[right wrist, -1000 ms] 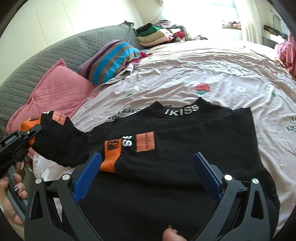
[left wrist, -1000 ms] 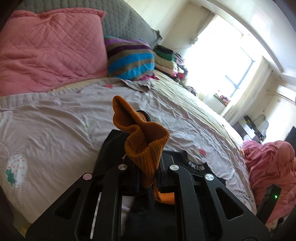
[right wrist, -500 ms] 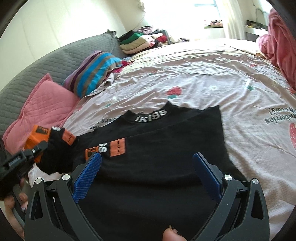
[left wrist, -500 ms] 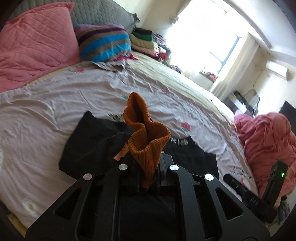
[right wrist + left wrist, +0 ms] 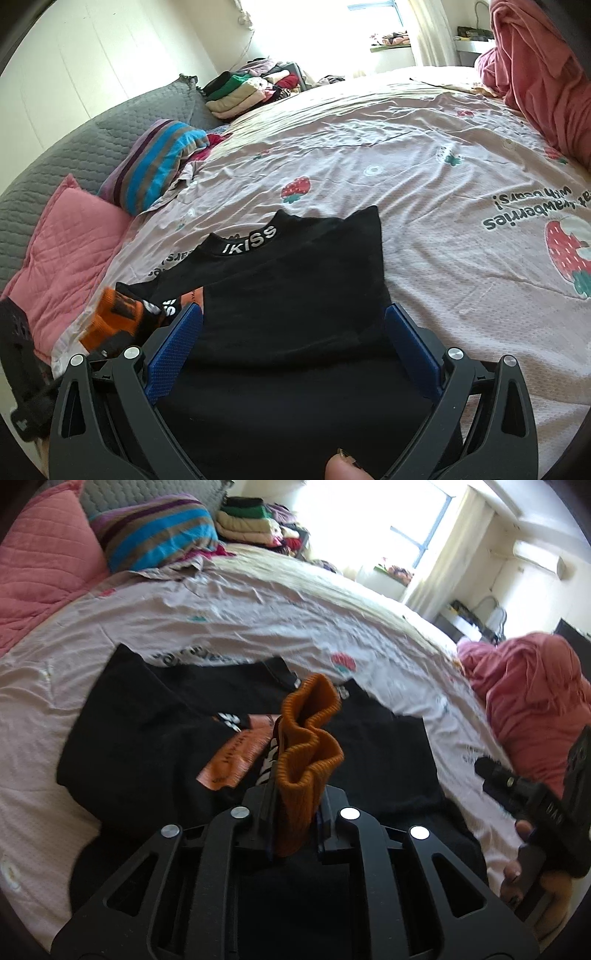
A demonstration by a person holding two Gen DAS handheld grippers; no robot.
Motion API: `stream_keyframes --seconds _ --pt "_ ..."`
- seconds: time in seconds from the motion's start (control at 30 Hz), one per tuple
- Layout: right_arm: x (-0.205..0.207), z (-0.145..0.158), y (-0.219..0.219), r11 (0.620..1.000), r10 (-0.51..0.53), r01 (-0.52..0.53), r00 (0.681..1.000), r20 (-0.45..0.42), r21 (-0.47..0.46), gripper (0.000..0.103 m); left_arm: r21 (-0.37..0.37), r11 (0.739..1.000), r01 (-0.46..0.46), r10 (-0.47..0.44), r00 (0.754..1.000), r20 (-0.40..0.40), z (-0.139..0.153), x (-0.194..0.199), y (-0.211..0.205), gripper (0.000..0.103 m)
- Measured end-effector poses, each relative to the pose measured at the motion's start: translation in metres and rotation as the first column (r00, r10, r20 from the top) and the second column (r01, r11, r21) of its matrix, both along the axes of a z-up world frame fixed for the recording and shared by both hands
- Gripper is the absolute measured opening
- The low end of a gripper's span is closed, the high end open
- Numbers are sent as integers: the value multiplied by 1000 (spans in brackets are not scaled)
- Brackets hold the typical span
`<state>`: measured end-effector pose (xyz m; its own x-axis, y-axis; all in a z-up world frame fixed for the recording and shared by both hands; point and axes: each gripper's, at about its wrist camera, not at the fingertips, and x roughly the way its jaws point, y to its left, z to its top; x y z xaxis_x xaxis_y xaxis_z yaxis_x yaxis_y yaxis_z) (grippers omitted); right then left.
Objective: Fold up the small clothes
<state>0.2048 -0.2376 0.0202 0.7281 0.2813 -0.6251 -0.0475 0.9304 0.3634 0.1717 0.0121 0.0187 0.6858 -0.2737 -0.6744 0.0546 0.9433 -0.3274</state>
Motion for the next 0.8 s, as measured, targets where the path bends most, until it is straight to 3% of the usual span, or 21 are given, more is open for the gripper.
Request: stream_keyframes --seconds 0.17,0.27,0.37,0.43,0.53,0.73,0.8 --pt "0 -3 -4 1000 -1 1 1000 -10 7 98 -6 997 75 -75 996 -47 -12 0 -13 26" --pt "1 -7 -1 999 20 -19 999 -26 26 98 -29 994 106 -107 992 -70 -16 -3 -14 45" --pt "4 -13 6 998 51 -49 997 -53 40 98 -39 993 110 -112 991 -67 -13 -9 -10 49" --pt "5 -18 13 996 80 -76 994 -76 54 98 -43 996 80 -83 995 -58 -9 -13 -1 59" --pt "5 -29 33 986 154 -145 981 -118 80 98 -29 999 32 -33 999 -42 -1 -16 15 66" --pt "1 -47 89 949 307 -288 934 -180 124 97 9 996 -90 91 996 -22 11 -21 51 90" --pt "1 -52 106 941 333 -313 922 -197 129 85 3 992 -124 124 992 -18 13 -24 63 93"
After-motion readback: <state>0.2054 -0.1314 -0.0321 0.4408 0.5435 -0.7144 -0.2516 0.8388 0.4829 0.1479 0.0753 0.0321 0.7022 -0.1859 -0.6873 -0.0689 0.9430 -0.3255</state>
